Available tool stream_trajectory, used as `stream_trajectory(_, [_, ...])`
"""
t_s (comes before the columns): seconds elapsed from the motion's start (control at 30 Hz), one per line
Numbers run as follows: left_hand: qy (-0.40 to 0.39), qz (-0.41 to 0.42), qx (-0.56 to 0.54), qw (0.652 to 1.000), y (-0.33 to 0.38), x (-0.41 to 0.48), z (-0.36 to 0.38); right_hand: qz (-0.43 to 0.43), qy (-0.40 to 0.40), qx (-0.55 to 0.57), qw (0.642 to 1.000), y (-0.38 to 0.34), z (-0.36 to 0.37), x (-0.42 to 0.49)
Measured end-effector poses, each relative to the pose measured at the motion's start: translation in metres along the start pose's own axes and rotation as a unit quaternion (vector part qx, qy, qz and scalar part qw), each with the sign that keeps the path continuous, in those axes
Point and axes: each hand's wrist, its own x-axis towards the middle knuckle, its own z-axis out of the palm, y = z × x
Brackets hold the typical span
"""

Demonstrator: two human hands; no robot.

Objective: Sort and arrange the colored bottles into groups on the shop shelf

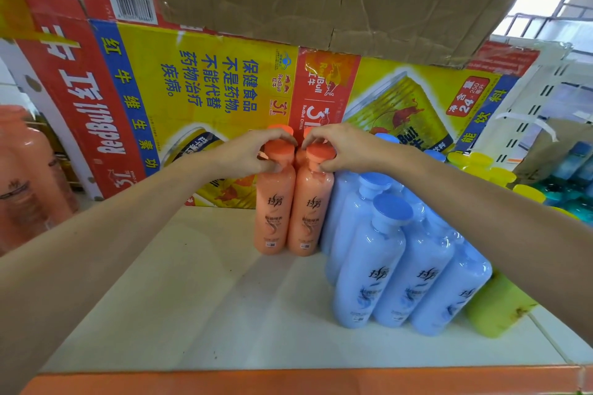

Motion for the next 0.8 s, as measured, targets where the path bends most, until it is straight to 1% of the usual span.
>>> stream_trajectory(0.23, [-0.005, 0.0, -0.007, 1.0, -0.0032, -0.0015, 0.0014, -0.005, 0.004, -0.021, 1.0, -0.0024, -0.0006, -0.0013])
stream_trajectory(0.4, [0.042, -0.002, -0.01, 0.999, -0.0061, -0.0025, 0.0045, -0.006, 0.02, -0.023, 1.0, -0.0042, -0.0026, -0.0056])
stream_trajectory(0.63, [0.035, -0.003, 0.006, 0.999, -0.0028, 0.0025, 0.0032, 0.013, 0.017, -0.036, 0.999, -0.0046, -0.004, -0.0039])
stream_trajectory(0.8, [0.048, -0.009, -0.014, 0.999, -0.003, -0.0003, 0.0069, 0.017, 0.023, -0.032, 0.999, -0.006, -0.0035, -0.0067])
